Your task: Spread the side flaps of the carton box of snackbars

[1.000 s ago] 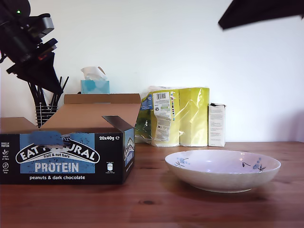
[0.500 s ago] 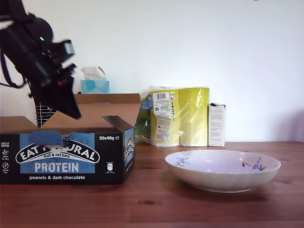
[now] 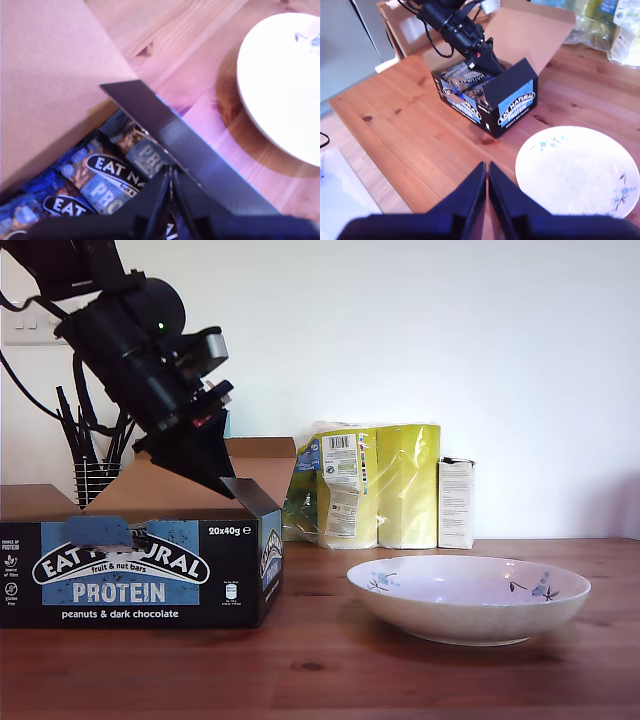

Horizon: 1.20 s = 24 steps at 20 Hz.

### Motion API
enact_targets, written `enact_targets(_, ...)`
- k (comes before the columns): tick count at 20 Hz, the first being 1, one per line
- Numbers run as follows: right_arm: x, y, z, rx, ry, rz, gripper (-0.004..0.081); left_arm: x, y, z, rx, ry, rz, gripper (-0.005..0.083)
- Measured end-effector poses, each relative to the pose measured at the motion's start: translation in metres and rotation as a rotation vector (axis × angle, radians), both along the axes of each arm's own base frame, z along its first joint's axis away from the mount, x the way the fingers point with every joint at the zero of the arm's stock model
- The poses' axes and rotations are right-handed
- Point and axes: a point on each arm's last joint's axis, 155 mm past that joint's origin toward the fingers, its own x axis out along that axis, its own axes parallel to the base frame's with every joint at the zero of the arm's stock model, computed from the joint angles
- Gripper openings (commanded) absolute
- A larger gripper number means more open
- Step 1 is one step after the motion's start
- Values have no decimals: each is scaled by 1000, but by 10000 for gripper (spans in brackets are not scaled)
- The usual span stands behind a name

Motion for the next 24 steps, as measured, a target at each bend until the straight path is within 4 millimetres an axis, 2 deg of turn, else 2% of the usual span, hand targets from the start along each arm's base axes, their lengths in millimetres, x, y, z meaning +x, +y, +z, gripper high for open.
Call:
enact_targets(3,-2,-2,-6,-18,21,1,-13,-3,-10,-1,-8,3,-10,-19)
enact_targets(8,-3,-2,-7,-33,7,11,-13,-12,-58,13,-69,-56,-72,-19)
enact_targets(10,-3,-2,-7,-35,5,13,-13,-19,-70,14,-76,-58,-96,-19)
enact_targets(14,-3,-2,-7,-35,5,12,-13,-17,-75,10,-61,-65,-84,-19)
enact_targets(19,-3,-2,-7,-39,0,16,-13,-17,-77,-31,-21,3,-83,-19)
enact_targets(24,-3,-2,-7,-39,0,16,-13,-16,-80,-30,-23,-7,-87,-19)
